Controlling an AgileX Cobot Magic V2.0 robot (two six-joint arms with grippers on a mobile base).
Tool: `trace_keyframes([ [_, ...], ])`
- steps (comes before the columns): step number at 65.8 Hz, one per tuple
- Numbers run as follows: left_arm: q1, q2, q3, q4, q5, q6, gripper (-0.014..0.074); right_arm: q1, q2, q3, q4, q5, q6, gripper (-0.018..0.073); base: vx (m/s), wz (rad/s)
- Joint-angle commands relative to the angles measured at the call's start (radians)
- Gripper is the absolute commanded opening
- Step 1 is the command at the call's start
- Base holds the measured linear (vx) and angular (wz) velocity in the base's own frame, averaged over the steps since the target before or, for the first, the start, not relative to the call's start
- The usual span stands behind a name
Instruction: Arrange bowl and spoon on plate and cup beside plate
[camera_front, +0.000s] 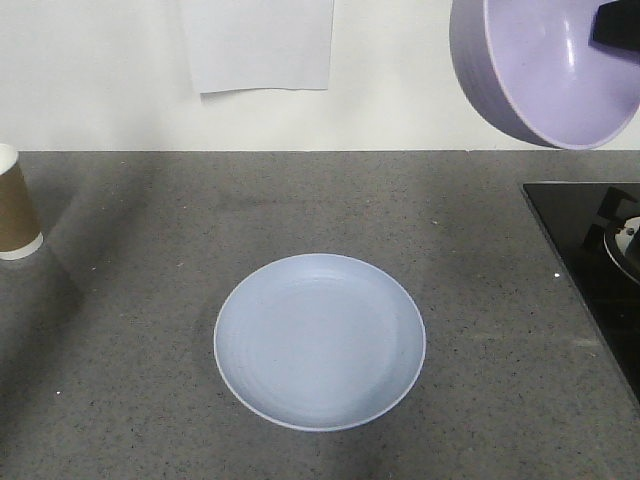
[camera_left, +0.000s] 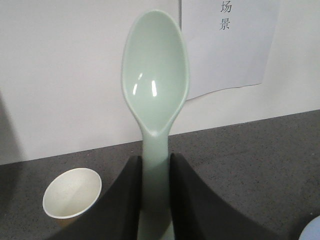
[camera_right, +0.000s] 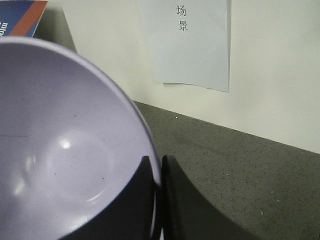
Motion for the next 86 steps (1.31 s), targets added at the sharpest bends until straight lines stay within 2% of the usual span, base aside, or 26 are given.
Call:
trace_keyframes([
  [1, -0.004, -0.013, -0.027, -0.004, -0.077, -0.001, -0.0006, -0.002, -0.02, -0.028, 0.066, -0.04, -0.006, -0.0006, 0.0, 0.0],
  [86, -0.004, -0.013, -0.027, -0.004, -0.077, -0.001, -0.0006, -0.002, -0.02, -0.028, 0.066, -0.04, -0.006, -0.0006, 0.0, 0.0],
])
